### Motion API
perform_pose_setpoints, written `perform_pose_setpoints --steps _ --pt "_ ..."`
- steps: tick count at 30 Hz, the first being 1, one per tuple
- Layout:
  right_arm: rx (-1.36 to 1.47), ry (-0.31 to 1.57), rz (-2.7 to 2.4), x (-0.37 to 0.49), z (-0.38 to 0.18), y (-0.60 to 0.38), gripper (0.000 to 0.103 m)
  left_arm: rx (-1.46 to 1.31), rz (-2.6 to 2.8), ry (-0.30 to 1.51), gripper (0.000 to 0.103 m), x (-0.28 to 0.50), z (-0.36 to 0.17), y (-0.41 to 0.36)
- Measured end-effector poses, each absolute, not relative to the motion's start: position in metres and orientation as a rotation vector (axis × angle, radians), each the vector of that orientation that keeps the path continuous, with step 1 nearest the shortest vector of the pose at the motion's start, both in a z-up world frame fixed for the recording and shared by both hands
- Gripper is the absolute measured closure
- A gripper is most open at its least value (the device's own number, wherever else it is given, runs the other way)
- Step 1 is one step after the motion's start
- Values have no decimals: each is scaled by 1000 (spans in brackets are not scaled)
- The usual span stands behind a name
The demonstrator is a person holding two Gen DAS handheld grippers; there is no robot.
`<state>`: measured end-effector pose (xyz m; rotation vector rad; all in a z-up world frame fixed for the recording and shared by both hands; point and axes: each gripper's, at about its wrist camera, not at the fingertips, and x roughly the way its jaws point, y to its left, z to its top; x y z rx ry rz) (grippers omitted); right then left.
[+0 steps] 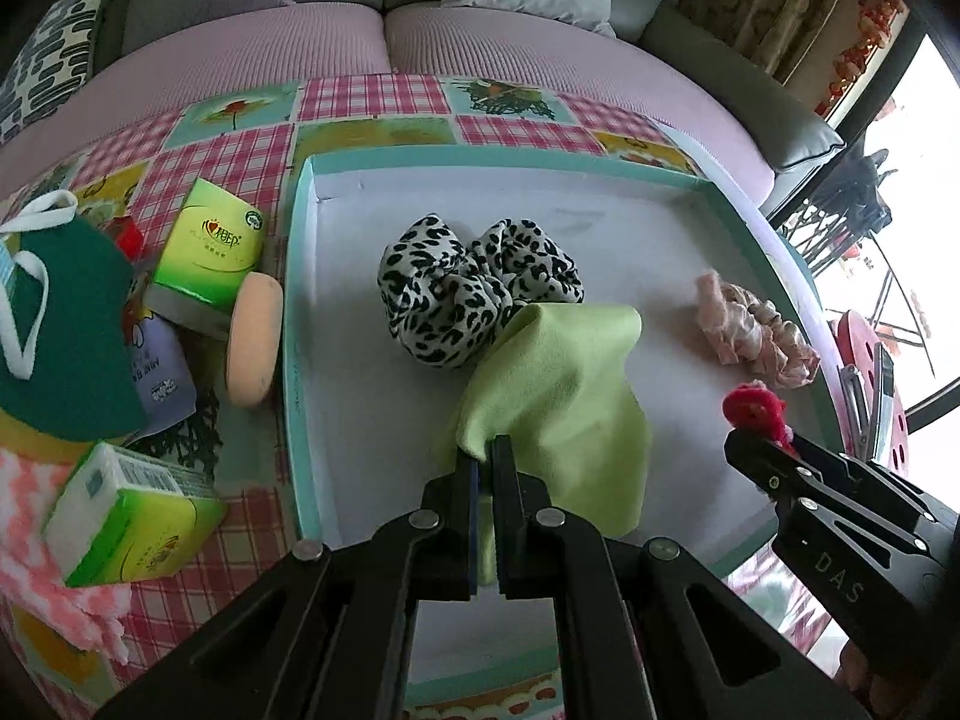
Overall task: Organize soft objects
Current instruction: 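Carry the red scrunchie and green cloth into the tray and open both tools, then withdraw both tools from the tray toward the pile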
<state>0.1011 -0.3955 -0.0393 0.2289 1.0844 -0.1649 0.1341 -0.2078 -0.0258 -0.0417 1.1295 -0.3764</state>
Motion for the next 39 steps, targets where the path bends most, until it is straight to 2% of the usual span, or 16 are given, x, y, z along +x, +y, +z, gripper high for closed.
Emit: perform_pose_setpoints --steps 2,5,7,8,11,13,17,19,21,31,36,39 --pt "229 1081 -169 100 -36 -396 68 -43 -371 1134 99 132 -21 -207" --pt "234 1052 -176 95 -23 -399 47 -49 -367 1113 89 126 -6 -201" --pt "233 1020 -185 90 -13 -400 44 -49 -339 1089 59 125 4 -194" --pt "231 1001 -185 87 -7 -401 44 -46 -324 1076 54 124 8 -190" --pt "228 983 -179 85 2 -400 39 -38 -277 1051 50 123 18 -180" --pt "214 989 -181 85 3 -399 30 -42 -236 1053 37 124 22 -172" --pt "176 1000 -182 86 2 -395 19 -41 -180 1055 29 125 23 -162" --pt "157 1003 -182 86 1 -393 2 -36 -160 1058 19 126 21 -159" --pt "146 997 -183 85 1 -392 0 -25 -140 1059 14 127 18 -159" --pt "160 945 -205 82 6 -394 0 -14 -116 1025 13 125 21 -157" --pt "143 836 -211 76 16 -393 0 -24 -118 1007 13 124 25 -154" --pt "151 850 -209 78 15 -394 0 -29 -123 990 13 123 30 -153"
